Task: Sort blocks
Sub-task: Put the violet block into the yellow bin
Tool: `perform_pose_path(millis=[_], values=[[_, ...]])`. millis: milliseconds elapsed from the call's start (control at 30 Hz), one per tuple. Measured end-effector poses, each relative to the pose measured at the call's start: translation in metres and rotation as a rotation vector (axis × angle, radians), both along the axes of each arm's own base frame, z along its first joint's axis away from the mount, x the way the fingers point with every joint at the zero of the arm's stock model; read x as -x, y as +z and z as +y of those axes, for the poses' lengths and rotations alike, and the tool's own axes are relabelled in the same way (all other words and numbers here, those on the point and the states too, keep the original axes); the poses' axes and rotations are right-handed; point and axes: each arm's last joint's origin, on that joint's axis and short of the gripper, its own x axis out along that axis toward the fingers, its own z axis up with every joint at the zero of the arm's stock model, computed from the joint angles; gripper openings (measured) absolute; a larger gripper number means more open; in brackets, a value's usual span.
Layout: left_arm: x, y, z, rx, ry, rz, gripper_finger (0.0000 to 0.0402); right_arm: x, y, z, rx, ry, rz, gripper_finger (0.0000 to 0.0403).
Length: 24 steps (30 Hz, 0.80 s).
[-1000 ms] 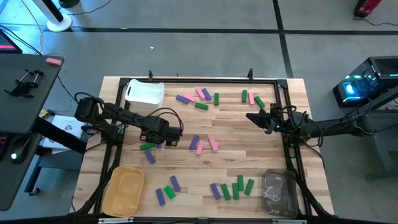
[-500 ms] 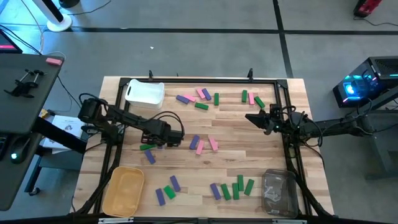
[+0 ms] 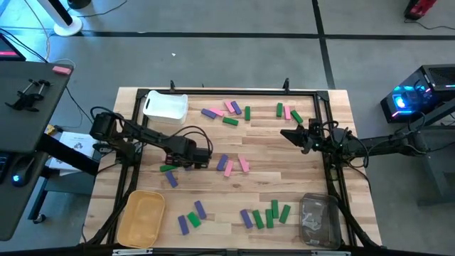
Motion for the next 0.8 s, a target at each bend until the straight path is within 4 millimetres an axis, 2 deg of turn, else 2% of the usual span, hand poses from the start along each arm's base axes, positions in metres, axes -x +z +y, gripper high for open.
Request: perform_pose_path(millis=[233, 433, 567, 667, 800], values=[[-0.002, 0.0, -0.002, 0.005, -0.047, -0.016, 0.0165, 0.0, 0.0, 0.0, 0.0, -0.002, 0.0, 0.0], [-0.003, 0.001, -0.001, -0.005, -0.107, -0.023, 0.0071, 0.0, 0.0, 0.0, -0.001, -0.002, 0.0, 0.0], [-0.003, 0.007, 0.0, -0.014, -0.174, -0.054, 0.006, 0.0, 0.0, 0.0, -0.001, -0.002, 0.0, 0.0], [0.001, 0.027, 0.0, -0.026, -0.263, -0.112, 0.006, 0.0, 0.0, 0.0, 0.0, -0.003, 0.0, 0.0], [0.01, 0.072, -0.012, -0.035, -0.5, -0.271, 0.006, 0.0, 0.0, 0.0, -0.001, -0.003, 0.0, 0.0]])
